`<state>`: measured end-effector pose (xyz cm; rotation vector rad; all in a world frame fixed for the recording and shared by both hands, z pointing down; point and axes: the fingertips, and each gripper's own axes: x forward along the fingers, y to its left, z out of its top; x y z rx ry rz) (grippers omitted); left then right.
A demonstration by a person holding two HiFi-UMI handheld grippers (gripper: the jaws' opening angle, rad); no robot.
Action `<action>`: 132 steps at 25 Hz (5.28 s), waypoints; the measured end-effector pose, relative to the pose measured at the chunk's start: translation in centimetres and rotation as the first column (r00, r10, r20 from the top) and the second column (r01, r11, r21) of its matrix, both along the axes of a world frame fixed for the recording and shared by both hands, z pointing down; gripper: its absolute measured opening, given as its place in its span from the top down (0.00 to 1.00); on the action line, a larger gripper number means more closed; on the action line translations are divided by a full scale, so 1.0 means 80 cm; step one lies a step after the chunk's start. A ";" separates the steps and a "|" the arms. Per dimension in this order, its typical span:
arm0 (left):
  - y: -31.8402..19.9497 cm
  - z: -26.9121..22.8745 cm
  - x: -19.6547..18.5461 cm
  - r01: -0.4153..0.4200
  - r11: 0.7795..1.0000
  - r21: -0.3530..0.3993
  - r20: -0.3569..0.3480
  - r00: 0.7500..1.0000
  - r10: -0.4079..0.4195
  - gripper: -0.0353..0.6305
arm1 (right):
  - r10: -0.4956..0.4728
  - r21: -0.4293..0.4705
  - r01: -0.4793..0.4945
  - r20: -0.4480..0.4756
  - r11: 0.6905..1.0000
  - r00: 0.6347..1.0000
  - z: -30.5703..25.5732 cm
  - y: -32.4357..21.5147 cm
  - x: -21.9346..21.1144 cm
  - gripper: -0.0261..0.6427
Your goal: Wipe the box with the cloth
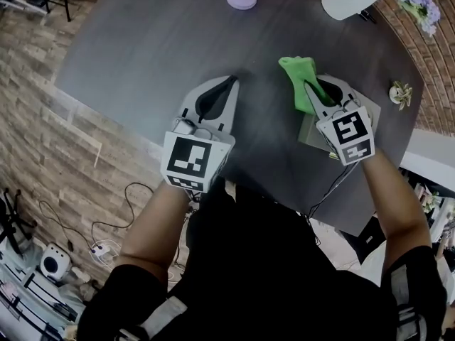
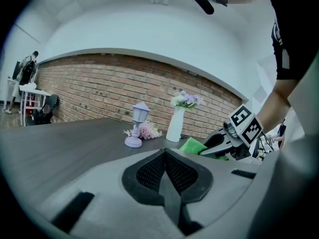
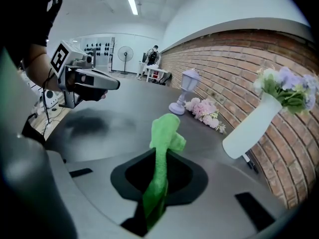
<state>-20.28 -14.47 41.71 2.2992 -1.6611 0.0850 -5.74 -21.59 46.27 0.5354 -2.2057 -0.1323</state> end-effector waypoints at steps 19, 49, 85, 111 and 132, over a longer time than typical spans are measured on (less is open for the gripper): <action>-0.036 -0.023 0.012 -0.028 0.999 0.031 0.020 0.999 0.027 0.93 | 0.067 0.047 -0.066 -0.015 0.997 0.998 -0.005 -0.106 0.006 0.90; -0.102 -0.055 0.084 -0.089 0.994 0.071 0.093 0.992 0.082 0.93 | 0.197 -0.025 -0.196 0.054 0.980 0.979 0.005 -0.137 0.070 0.90; -0.107 -0.061 0.226 -0.175 0.983 0.060 0.121 0.978 0.167 0.93 | 0.368 -0.035 -0.366 0.080 0.930 0.926 -0.007 -0.129 0.274 0.90; -0.095 -0.073 0.309 -0.236 0.971 0.051 0.173 0.959 0.224 0.93 | 0.546 -0.208 -0.509 0.202 0.835 0.813 0.005 -0.084 0.366 0.90; -0.065 -0.086 0.317 -0.285 0.957 0.058 0.191 0.944 0.270 0.93 | 0.600 -0.275 -0.543 0.210 0.794 0.771 0.009 -0.016 0.383 0.90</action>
